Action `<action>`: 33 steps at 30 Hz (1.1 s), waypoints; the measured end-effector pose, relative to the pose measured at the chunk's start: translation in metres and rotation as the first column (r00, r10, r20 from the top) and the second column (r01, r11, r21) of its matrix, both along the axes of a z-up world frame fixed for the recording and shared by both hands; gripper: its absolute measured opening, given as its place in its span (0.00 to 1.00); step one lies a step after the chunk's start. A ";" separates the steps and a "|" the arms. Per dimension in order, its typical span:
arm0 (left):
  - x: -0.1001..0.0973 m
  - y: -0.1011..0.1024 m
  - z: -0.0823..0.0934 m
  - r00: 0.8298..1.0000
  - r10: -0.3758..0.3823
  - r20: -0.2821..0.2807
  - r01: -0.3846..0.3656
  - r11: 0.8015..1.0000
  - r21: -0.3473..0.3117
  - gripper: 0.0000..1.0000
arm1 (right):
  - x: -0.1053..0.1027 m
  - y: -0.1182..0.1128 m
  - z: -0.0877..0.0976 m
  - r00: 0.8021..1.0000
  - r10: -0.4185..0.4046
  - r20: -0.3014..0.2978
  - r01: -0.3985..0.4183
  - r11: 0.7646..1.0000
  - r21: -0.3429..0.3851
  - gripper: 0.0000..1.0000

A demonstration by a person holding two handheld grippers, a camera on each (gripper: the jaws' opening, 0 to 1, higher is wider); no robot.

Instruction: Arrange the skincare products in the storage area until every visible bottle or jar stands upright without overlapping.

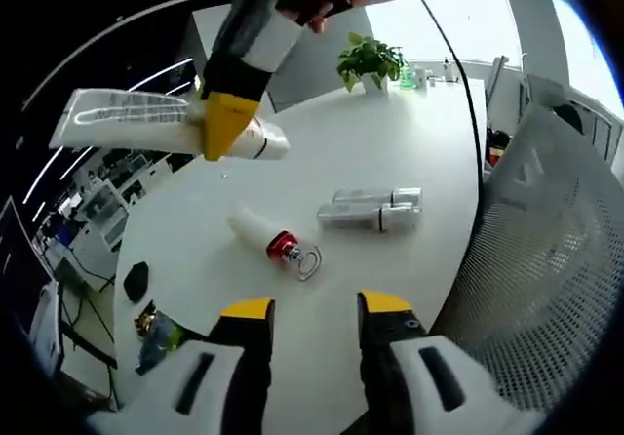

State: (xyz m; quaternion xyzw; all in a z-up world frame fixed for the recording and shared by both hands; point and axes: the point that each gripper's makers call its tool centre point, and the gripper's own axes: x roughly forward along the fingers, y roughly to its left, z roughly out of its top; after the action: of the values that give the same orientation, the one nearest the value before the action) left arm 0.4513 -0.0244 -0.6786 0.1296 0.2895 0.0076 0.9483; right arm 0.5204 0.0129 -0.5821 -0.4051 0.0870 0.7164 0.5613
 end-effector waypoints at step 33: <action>0.037 -0.043 0.109 0.952 0.146 0.269 0.130 0.604 -0.787 0.71 | 0.000 -0.108 0.041 0.639 -0.200 -0.743 0.522 0.821 0.229 0.23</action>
State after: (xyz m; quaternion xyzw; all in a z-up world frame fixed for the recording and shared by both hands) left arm 0.4888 -0.0676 -0.5696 -0.3105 0.1127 -0.0977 0.9388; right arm 0.5202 -0.0954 -0.5411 0.0499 0.2130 0.6838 0.6961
